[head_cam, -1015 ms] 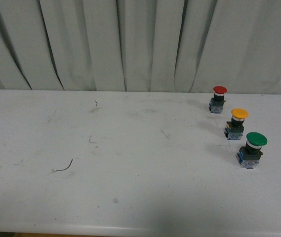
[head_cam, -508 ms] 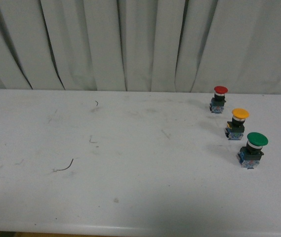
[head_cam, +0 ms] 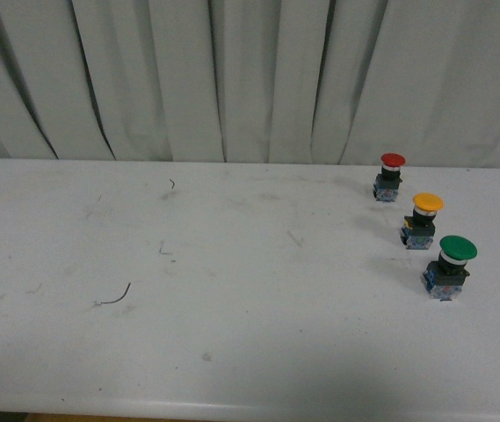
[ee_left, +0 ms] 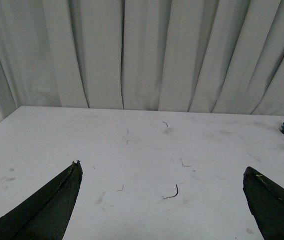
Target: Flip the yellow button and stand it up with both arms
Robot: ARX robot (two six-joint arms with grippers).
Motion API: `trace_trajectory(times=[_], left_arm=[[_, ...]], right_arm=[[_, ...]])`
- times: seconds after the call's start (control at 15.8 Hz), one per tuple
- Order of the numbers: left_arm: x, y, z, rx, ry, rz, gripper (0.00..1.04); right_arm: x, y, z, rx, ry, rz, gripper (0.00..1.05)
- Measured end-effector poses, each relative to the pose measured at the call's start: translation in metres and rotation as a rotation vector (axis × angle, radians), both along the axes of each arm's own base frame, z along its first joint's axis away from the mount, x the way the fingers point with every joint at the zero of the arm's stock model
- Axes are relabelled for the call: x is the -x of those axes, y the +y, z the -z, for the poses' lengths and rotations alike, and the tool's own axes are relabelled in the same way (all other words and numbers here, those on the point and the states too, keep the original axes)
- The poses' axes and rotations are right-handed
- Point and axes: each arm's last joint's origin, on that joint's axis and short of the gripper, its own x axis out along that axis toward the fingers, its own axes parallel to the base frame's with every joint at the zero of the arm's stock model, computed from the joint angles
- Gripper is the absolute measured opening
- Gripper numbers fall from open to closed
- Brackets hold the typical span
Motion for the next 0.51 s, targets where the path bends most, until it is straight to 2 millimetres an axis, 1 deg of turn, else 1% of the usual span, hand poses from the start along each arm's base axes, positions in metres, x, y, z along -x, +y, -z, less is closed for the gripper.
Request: trace_trajectory(times=[0.51], left_arm=[[0.0,0.0,0.0,0.0,0.0,0.0,0.98]], right_arm=[[0.0,0.0,0.0,0.0,0.0,0.0,0.98]])
